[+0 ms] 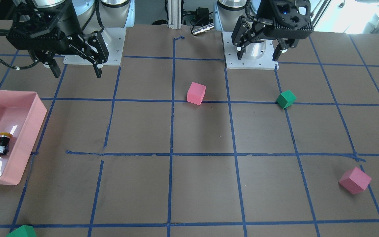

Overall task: Align button upright
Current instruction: 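Move the right gripper over the pink bin toward the black button switch, then lower the right gripper into the bin around the button switch body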

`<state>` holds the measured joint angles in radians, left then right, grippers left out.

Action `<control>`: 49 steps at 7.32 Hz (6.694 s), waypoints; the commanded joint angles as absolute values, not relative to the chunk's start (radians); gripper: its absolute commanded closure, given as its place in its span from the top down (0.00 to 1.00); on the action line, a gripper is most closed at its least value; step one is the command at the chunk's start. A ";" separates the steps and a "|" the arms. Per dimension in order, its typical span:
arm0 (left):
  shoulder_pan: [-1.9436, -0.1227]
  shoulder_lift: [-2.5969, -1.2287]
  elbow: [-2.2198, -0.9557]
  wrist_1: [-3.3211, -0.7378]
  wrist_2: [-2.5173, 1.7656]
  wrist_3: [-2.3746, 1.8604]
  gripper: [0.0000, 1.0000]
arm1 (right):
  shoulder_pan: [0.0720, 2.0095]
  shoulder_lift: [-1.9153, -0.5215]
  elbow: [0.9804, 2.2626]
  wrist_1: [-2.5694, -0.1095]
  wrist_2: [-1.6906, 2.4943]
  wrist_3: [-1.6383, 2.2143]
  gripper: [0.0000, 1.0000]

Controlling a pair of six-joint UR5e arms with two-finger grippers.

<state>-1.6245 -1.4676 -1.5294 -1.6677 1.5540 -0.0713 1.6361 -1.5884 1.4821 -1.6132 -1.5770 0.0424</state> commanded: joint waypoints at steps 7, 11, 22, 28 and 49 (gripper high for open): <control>-1.626 -1.463 -1.529 -1.672 1.554 -0.084 1.00 | 1.389 -1.533 1.509 -1.606 -1.574 -0.041 1.00; -1.626 -1.470 -1.531 -1.672 1.554 -0.098 1.00 | 1.176 -1.422 1.526 -1.641 -1.580 -0.264 1.00; -1.624 -1.473 -1.526 -1.657 1.551 -0.100 1.00 | 0.968 -1.272 1.650 -1.937 -1.600 -0.375 1.00; -1.624 -1.471 -1.528 -1.658 1.552 -0.100 1.00 | 0.968 -1.235 1.678 -1.979 -1.594 -0.391 1.00; -1.618 -1.466 -1.519 -1.655 1.554 -0.100 1.00 | 0.968 -1.146 1.769 -2.140 -1.580 -0.506 1.00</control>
<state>-1.6182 -1.4679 -1.5197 -1.6536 1.5537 -0.0995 0.9679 -1.1544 1.7679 -2.1338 -1.5794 -0.5061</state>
